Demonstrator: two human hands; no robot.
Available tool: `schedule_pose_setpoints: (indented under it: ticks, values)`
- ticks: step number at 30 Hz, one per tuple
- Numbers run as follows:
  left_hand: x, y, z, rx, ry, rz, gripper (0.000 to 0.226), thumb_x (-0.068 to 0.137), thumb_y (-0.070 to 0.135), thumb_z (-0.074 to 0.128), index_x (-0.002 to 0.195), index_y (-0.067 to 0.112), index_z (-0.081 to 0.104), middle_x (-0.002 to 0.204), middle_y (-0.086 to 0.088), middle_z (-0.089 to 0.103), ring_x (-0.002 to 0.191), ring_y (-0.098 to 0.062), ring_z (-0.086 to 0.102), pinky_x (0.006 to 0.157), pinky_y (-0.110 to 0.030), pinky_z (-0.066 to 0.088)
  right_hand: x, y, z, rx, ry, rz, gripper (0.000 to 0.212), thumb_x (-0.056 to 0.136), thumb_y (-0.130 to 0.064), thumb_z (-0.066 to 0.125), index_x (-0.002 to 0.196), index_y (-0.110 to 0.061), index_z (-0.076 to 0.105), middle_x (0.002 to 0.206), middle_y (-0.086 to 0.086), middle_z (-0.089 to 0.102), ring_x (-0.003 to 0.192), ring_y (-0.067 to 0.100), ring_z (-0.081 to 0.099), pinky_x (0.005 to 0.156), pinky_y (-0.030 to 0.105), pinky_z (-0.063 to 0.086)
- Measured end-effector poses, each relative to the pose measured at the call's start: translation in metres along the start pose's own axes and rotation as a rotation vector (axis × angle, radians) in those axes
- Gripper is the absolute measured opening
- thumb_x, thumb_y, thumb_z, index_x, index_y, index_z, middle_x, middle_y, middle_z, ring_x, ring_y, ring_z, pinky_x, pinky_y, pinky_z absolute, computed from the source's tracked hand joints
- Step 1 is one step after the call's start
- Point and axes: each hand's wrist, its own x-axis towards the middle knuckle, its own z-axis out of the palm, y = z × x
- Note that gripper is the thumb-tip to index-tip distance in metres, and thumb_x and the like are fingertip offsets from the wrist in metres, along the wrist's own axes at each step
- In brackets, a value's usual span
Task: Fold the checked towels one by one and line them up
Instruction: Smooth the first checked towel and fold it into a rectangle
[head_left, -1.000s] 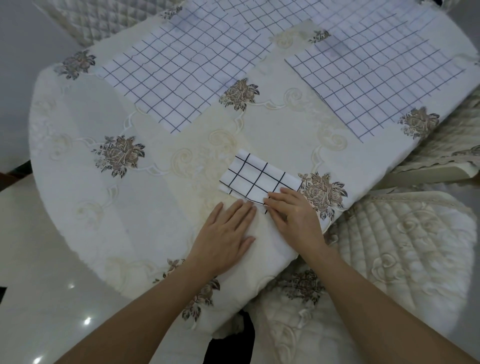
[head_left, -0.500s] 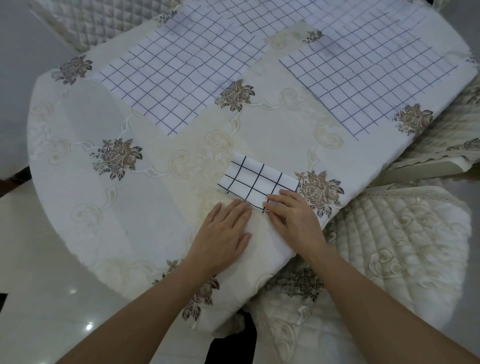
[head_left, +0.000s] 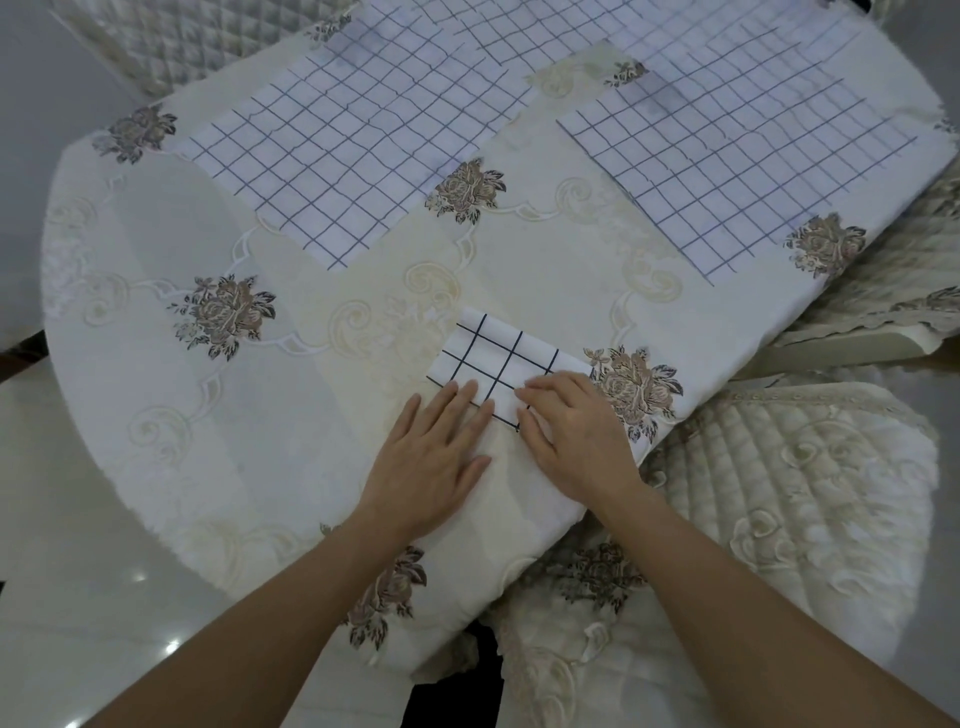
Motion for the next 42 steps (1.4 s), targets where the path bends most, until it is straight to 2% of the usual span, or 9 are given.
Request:
schedule_pose_setpoints:
  ticks: [5,10,16,21,23,25,28,33,42]
  values:
    - [-0.001,-0.001,0.003,-0.027,0.014,-0.001,0.063,0.105,0.051,0.027,0.158,0.018,0.021,0.165,-0.004,0.018,0.154,-0.022,0.011,0.121,-0.049,0.022,0.051,-0.014,0.020,-0.082,-0.332,-0.227,0.059,0.105,-0.048,0.031,0.148,-0.009,0.045,0.155,0.008,0.042,0.149,0.024,0.029,0.122,0.041,0.024]
    - [-0.001,-0.002,0.003,-0.004,0.005,-0.002,0.062,0.105,0.054,0.025,0.158,0.023,0.020,0.166,-0.004,0.016,0.153,-0.023,0.012,0.121,-0.049,0.020,0.081,0.021,0.037,-0.256,-0.582,-0.232,0.089,0.092,-0.068,-0.011,0.159,-0.015,0.015,0.167,0.000,0.010,0.154,0.017,0.005,0.124,0.043,0.010]
    - [0.000,-0.002,0.005,-0.030,0.046,-0.003,0.063,0.104,0.055,0.027,0.159,0.026,0.019,0.167,-0.001,0.014,0.153,-0.023,0.014,0.121,-0.049,0.019,0.081,0.037,0.042,-0.364,-0.512,-0.244,0.078,0.098,-0.066,0.011,0.159,-0.017,0.015,0.167,-0.002,0.010,0.154,0.018,0.009,0.123,0.049,0.014]
    - [0.019,-0.001,-0.010,-0.166,0.290,-0.061,0.037,0.100,0.034,0.042,0.127,0.017,0.060,0.132,-0.003,0.059,0.121,-0.026,0.055,0.111,-0.051,0.034,0.081,0.037,0.043,-0.365,-0.523,-0.223,0.080,0.098,-0.067,0.009,0.160,-0.017,0.008,0.168,-0.003,0.002,0.154,0.018,0.003,0.123,0.051,0.011]
    - [0.042,-0.008,-0.017,-0.282,0.446,-0.123,0.029,0.095,0.016,0.047,0.118,0.009,0.062,0.123,-0.007,0.062,0.112,-0.028,0.059,0.107,-0.046,0.039,0.081,0.038,0.044,-0.368,-0.530,-0.226,0.083,0.097,-0.070,0.009,0.160,-0.016,0.009,0.168,-0.003,0.002,0.154,0.018,0.002,0.123,0.051,0.010]
    - [0.066,-0.015,-0.023,-0.338,0.486,-0.125,0.036,0.094,0.011,0.049,0.128,0.001,0.057,0.136,-0.014,0.055,0.124,-0.029,0.054,0.108,-0.042,0.040,0.082,0.038,0.043,-0.356,-0.542,-0.231,0.084,0.095,-0.070,0.009,0.160,-0.015,0.009,0.168,-0.002,0.002,0.154,0.018,0.000,0.123,0.051,0.007]
    - [0.095,-0.013,-0.020,-0.337,0.309,0.068,0.057,0.101,0.029,0.042,0.146,-0.005,0.038,0.156,-0.018,0.035,0.146,-0.026,0.033,0.118,-0.039,0.031,0.082,0.036,0.042,-0.339,-0.557,-0.239,0.084,0.092,-0.064,0.011,0.160,-0.013,0.006,0.168,0.003,0.000,0.154,0.019,-0.004,0.123,0.053,0.006]
    - [0.111,-0.009,-0.007,-0.353,0.176,0.122,0.069,0.104,0.044,0.031,0.155,-0.001,0.019,0.165,-0.013,0.015,0.154,-0.019,0.005,0.123,-0.044,0.018,0.082,0.037,0.042,-0.377,-0.569,-0.239,0.088,0.088,-0.060,0.021,0.159,-0.012,0.001,0.167,0.011,-0.006,0.154,0.022,-0.006,0.123,0.053,0.003]
    - [0.113,-0.011,0.003,-0.239,0.130,0.100,0.060,0.106,0.037,0.020,0.158,0.008,0.017,0.166,-0.006,0.013,0.154,-0.017,0.006,0.124,-0.041,0.014,0.045,0.052,0.015,-0.378,-0.494,-0.074,0.106,0.087,-0.084,0.015,0.158,-0.005,0.008,0.167,0.009,0.002,0.154,0.021,-0.003,0.124,0.050,0.007]
